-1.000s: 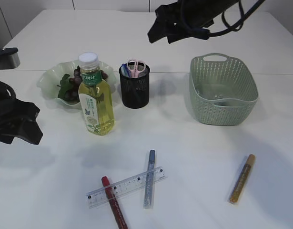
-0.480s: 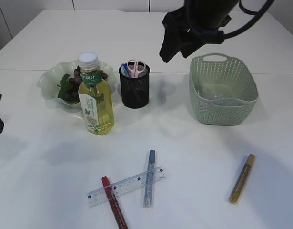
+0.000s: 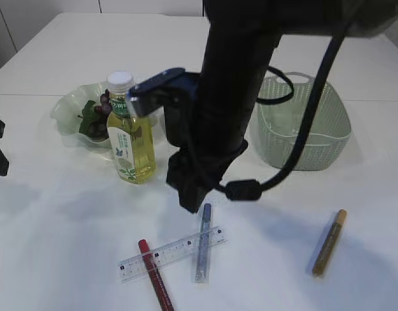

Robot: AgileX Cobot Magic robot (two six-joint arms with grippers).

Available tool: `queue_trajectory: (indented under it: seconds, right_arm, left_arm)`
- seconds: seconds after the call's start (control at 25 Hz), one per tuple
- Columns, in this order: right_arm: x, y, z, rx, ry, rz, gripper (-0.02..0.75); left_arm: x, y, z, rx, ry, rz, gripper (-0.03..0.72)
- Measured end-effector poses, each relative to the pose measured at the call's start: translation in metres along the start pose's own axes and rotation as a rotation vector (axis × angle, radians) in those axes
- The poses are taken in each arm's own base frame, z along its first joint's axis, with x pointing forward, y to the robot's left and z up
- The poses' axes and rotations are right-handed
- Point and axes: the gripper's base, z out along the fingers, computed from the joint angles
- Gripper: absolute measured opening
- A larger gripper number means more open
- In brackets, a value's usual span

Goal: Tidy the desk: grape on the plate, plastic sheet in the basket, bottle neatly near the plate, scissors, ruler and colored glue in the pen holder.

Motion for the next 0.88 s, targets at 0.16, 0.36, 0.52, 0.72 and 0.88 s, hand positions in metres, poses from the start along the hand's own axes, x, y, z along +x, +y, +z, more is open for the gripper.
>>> queue_trajectory:
  seconds: [0.16, 0.36, 0.52, 0.72, 0.88]
  right_arm:
    - [0.007, 0.017, 0.019, 0.011, 0.085, -0.144, 0.478]
    - [0.007, 0.03, 0.025, 0.006, 0.113, -0.508, 0.478]
    - [-0.001, 0.036, 0.029, 0.023, 0.048, -0.706, 0.478]
    - [-0.009, 0.04, 0.051, 0.018, 0.035, -0.78, 0.478]
    - [-0.013, 0.042, 0.073, 0.008, 0.058, -0.803, 0.478]
  left_arm:
    - [-0.002, 0.0, 0.0, 0.002, -0.018, 0.0, 0.438]
    - [-0.004, -0.001, 0.0, 0.006, -0.049, 0.0, 0.438]
    - [-0.008, -0.001, 0.0, 0.011, -0.086, 0.0, 0.438]
    - [-0.009, -0.001, 0.0, 0.013, -0.098, -0.001, 0.436]
    - [-0.008, -0.001, 0.0, 0.013, -0.097, -0.001, 0.436]
